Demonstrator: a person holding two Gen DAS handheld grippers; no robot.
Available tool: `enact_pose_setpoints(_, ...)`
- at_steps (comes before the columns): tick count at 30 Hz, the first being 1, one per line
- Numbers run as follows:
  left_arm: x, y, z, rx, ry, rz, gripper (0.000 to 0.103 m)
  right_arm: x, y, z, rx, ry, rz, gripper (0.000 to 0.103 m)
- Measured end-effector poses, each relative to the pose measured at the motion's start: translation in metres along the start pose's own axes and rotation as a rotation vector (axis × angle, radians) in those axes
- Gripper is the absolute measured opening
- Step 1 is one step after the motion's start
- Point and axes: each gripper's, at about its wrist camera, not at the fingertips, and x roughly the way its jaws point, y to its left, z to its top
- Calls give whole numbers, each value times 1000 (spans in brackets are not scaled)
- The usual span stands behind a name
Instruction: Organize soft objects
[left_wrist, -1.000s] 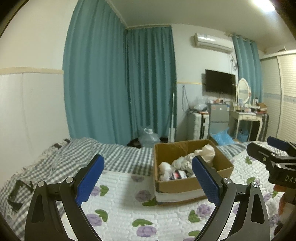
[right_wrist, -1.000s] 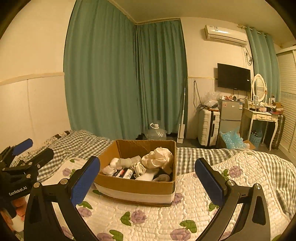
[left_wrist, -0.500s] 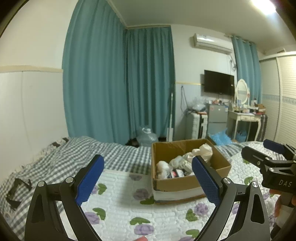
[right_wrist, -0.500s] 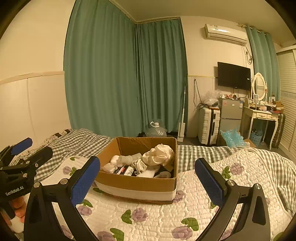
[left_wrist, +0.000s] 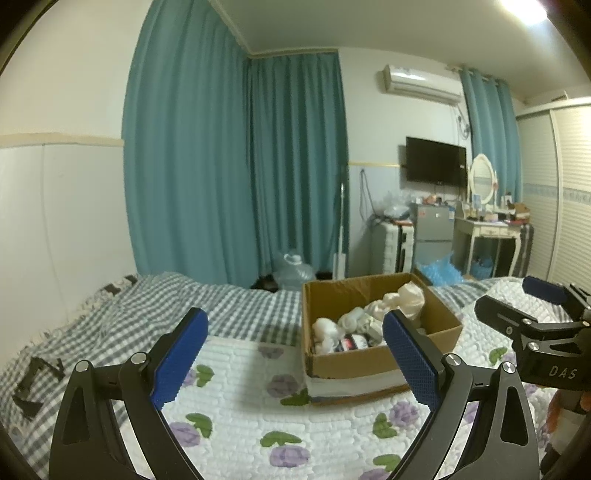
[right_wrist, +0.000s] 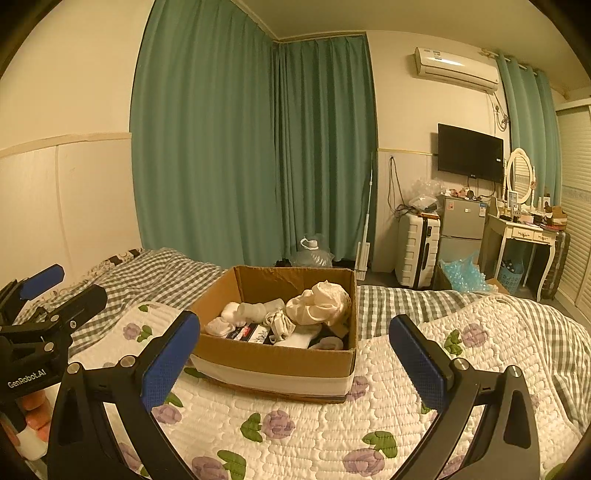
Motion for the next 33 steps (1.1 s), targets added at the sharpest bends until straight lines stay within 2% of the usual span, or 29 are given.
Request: enact_pose_setpoints(33,0,0,-5,1,14,2,97,3,-3,-5,4,13,-4,103)
